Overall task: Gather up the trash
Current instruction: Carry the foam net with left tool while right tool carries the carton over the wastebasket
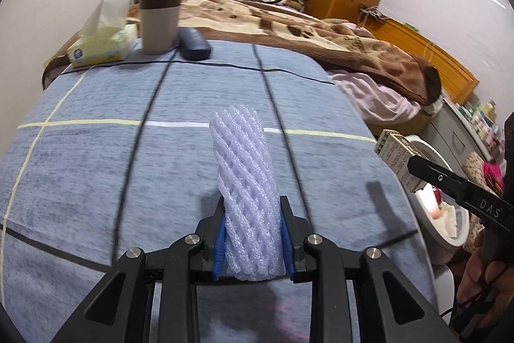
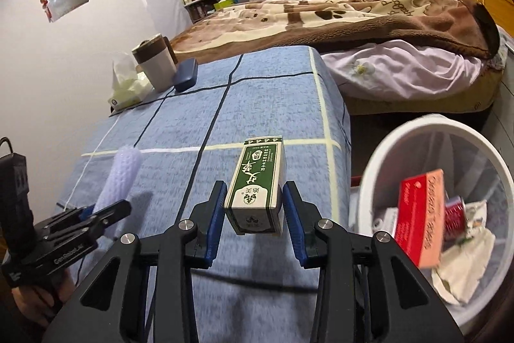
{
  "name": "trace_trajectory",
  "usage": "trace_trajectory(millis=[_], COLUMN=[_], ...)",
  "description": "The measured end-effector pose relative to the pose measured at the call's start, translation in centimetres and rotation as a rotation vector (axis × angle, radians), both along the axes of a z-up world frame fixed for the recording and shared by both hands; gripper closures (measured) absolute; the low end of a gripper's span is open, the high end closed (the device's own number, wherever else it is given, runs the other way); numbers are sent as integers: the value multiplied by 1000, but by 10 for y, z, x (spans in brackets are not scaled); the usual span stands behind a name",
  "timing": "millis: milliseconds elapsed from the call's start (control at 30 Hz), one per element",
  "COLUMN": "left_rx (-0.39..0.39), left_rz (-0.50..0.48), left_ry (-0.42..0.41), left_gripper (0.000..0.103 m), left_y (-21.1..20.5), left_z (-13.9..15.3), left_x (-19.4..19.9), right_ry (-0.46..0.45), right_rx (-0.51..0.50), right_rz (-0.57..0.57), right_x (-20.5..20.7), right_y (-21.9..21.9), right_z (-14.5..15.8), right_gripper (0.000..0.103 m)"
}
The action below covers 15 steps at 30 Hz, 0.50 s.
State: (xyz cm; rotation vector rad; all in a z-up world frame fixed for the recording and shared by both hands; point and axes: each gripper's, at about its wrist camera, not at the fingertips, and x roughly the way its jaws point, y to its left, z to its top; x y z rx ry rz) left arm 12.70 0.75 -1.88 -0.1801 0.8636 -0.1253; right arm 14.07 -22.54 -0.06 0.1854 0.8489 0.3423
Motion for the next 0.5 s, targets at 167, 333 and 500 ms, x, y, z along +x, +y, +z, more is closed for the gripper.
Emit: trace_trajectory(millis=[167, 333, 500], left_rx=[4, 8, 16], left_rz=[-39, -84, -139], left_ry=[-11, -12, -15], left_gripper=[74, 74, 74], left_y=[-23, -46, -72], left_z=[7, 11, 13], left_x=[-6, -7, -6], right_ry=[-13, -18, -24], right_rx=[21, 33, 44], right_rz=[-16, -54, -100], right_x=[-13, -20, -26], right_y=[-13, -30, -49], right_z=[2, 1, 1], right_gripper=[66, 66, 66])
